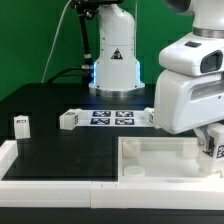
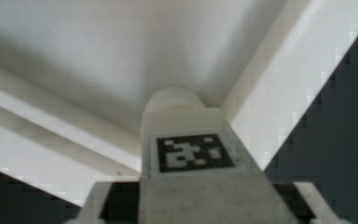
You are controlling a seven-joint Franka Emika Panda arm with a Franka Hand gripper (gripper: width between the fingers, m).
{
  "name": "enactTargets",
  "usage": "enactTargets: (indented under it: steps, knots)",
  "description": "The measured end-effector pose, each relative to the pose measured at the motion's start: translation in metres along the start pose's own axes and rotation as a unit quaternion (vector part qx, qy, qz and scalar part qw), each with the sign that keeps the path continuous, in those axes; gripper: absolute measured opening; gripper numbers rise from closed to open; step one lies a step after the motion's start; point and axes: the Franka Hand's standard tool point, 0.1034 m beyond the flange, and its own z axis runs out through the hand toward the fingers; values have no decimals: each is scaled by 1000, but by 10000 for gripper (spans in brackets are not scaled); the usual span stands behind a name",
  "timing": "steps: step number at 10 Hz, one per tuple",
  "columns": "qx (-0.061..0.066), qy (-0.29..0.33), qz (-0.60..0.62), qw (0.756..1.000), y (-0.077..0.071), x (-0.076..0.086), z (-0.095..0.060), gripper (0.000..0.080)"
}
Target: Assemble one leg
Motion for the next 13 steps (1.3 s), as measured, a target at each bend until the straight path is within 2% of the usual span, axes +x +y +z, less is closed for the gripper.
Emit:
enactTargets:
  steps: [1,3,6,8,9,10,11,12,13]
  knots:
    - [13,4,77,997,2,-2,0,294]
    - [22,8,220,975,2,-3,0,294]
    - [28,26,386,922,4,-1,1,294]
    - [31,28,507,861,4,-1,1,294]
    - [31,26,543,839,4,-1,1,294]
    - [32,25,573,819,4,-1,1,294]
    - [33,24,584,811,3,-1,2,294]
    - [33,24,583,812,2,0,2,480]
    - [33,24,579,814,2,-1,2,592]
